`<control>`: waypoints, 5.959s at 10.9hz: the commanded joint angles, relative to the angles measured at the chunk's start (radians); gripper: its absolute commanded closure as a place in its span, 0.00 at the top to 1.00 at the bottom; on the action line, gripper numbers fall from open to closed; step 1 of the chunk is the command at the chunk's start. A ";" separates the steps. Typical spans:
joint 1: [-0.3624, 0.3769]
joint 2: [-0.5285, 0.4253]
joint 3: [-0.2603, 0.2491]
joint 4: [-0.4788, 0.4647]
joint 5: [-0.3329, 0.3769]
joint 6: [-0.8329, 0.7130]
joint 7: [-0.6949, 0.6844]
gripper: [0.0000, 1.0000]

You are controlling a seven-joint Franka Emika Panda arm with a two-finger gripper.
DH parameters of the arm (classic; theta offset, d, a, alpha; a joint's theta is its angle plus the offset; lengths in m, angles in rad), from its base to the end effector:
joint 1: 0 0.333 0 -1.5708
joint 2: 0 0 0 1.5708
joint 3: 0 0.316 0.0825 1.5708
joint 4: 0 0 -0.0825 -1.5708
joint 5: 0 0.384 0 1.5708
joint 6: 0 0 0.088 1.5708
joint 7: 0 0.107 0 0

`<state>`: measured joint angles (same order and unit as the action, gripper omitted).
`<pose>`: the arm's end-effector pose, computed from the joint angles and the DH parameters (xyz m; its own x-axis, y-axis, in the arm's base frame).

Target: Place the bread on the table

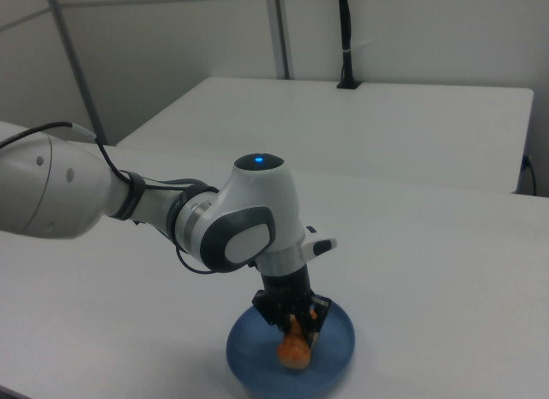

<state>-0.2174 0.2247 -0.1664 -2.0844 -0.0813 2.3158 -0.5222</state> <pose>0.5372 -0.2165 0.3207 0.9800 0.1943 -0.0432 0.1974 -0.9765 0.0870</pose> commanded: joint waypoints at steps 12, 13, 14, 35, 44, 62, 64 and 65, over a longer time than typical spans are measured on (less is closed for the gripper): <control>0.038 -0.166 0.233 0.199 -0.011 -0.357 0.336 0.28; 0.038 -0.168 0.296 0.199 -0.011 -0.357 0.402 0.28; 0.038 -0.169 0.359 0.192 -0.011 -0.357 0.485 0.28; 0.486 0.126 0.808 0.084 -0.213 0.004 1.471 0.42; 0.486 0.102 0.808 0.157 -0.232 -0.108 1.481 1.00; 0.345 -0.229 0.031 0.409 0.044 -0.659 0.487 1.00; 0.300 -0.249 0.031 0.412 0.044 -0.693 0.485 1.00; 0.300 -0.249 0.031 0.414 0.043 -0.694 0.487 1.00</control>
<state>0.0905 0.0029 -0.1346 -1.6538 -0.0563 1.6435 -0.0218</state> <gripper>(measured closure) 0.000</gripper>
